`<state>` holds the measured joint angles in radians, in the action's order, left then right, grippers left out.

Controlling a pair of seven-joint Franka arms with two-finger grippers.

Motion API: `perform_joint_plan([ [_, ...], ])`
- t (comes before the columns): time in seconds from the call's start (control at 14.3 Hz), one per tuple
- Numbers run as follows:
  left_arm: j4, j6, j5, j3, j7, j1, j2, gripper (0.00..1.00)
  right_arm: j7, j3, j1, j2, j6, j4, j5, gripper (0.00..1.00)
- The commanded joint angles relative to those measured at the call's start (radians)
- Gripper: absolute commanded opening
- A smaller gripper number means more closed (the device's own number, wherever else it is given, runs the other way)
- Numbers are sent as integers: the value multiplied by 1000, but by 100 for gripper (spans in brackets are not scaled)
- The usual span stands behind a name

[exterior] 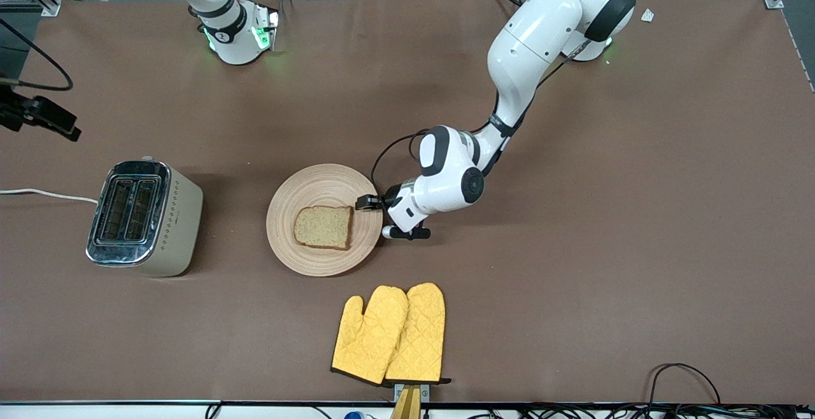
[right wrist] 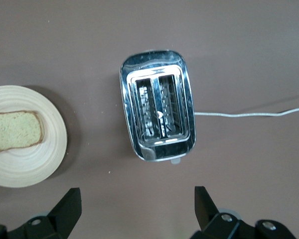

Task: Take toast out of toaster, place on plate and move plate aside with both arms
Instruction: 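Grip the plate rim with the left gripper while the right gripper withdraws, then slide the plate with the left gripper away from the toaster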

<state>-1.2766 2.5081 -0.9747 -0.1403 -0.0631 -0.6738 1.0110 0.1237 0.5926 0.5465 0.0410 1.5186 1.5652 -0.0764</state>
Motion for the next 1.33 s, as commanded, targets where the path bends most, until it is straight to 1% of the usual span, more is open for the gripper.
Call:
perform_joint_plan([
  [0.0, 20, 9, -44, -10, 31, 8, 11, 0, 11, -27, 12, 52, -20, 47, -11, 100],
  [0.14, 17, 8, -41, -9, 34, 17, 0, 0, 10, -27, 12, 133, 39, 148, -14, 100],
  [0.35, 17, -23, -30, -5, 32, 71, -49, 0, 5, -27, 10, 145, 46, 156, -14, 100],
  [0.42, 17, -70, -16, -4, 31, 91, -74, 0, 5, -27, 10, 145, 46, 154, -14, 100],
  [0.56, 17, -217, 31, -2, 32, 178, -118, 0, 7, -28, 15, 143, 48, 134, -16, 100],
  [0.7, 17, -357, 100, -7, 46, 265, -167, 0, 8, -51, 15, 140, 54, 131, -17, 100],
  [0.77, 17, -430, 120, -10, 69, 322, -189, 0, 8, -95, -25, 137, 52, 130, -17, 100],
  [0.84, 17, -495, 122, -10, 104, 368, -204, 0, 10, -304, -238, 129, 55, 131, -16, 100],
  [0.91, 17, -567, 123, -10, 167, 440, -212, 0, 7, -555, -457, 126, 57, 131, -11, 100],
  [0.98, 17, -648, 122, -12, 234, 517, -212, 0, 16, -653, -520, 126, 54, 130, -19, 100],
  [1.12, 19, -776, 122, -10, 372, 661, -204, 0, 54, -657, -520, 112, 63, 116, -14, 100],
  [1.26, 20, -888, 126, -4, 510, 784, -186, 0, 57, -657, -520, 100, 63, 101, -13, 100],
])
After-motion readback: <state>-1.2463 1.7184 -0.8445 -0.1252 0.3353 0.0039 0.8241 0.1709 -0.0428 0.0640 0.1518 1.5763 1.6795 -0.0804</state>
